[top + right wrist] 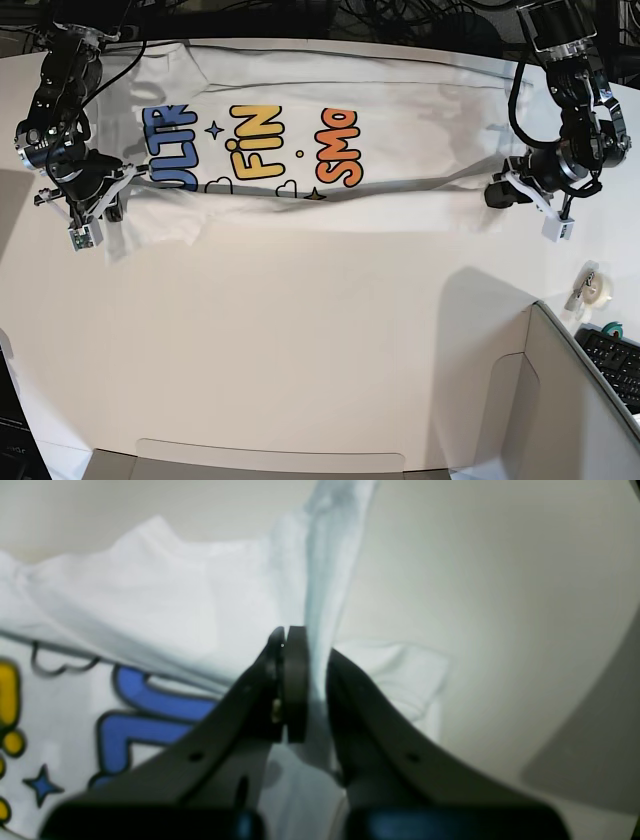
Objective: Layout the t-shirt on the table in an organized manner, then fold the t-shirt properly
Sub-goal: 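Fold the grasped edge over onto the first fold with both grippers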
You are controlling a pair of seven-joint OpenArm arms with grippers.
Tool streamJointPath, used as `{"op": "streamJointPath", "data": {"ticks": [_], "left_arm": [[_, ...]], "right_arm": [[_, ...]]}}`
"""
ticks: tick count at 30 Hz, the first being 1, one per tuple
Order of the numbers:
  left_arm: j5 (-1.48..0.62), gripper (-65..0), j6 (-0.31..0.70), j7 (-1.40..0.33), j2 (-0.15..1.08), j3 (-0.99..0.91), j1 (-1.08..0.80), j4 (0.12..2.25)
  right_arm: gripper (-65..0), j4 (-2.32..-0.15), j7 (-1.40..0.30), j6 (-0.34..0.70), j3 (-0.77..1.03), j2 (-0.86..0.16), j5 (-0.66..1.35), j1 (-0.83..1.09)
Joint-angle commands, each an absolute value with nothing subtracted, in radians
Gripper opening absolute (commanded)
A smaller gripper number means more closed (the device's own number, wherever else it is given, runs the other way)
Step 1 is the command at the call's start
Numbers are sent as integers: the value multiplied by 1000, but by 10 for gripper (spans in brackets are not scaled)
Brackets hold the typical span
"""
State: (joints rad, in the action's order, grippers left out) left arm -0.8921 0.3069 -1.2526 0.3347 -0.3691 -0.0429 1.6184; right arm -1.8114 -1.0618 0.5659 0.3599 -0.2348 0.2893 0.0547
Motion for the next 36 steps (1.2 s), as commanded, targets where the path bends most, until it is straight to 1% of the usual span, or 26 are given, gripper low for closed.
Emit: {"op": "streamJointPath", "data": {"ticks": [1, 6, 9, 15, 22, 28, 31, 36], "left_arm": [[-905, -650, 308, -1234, 355, -377, -36, 1635], [-900, -650, 305, -1234, 358, -375, -42, 1635], [-852, -650, 303, -1233, 372, -372, -54, 1635], [-776, -650, 303, -1231, 372, -375, -68, 1635], [-776, -650, 303, -1230, 371, -371, -84, 1635], [-782, -650, 303, -1230, 371, -375, -117, 1638], [-782, -650, 303, -1190, 367, -374, -130, 1649], [-777, -650, 305, -1093, 361, -367, -191, 1738]], "right_arm": [[-650, -1836, -1046, 565, 364, -251, 294, 59], [-650, -1837, -1046, 565, 364, -254, 288, 125], [-650, -1837, -1046, 565, 366, -255, 286, 145], [-650, -1813, -1046, 564, 366, -282, 285, 154], [-650, -1735, -1043, 564, 366, -298, 285, 148], [-650, -1724, -1041, 564, 366, -302, 285, 145], [-650, -1716, -1043, 562, 366, -302, 285, 133], [-650, -1679, -1043, 562, 363, -300, 285, 116]]}}
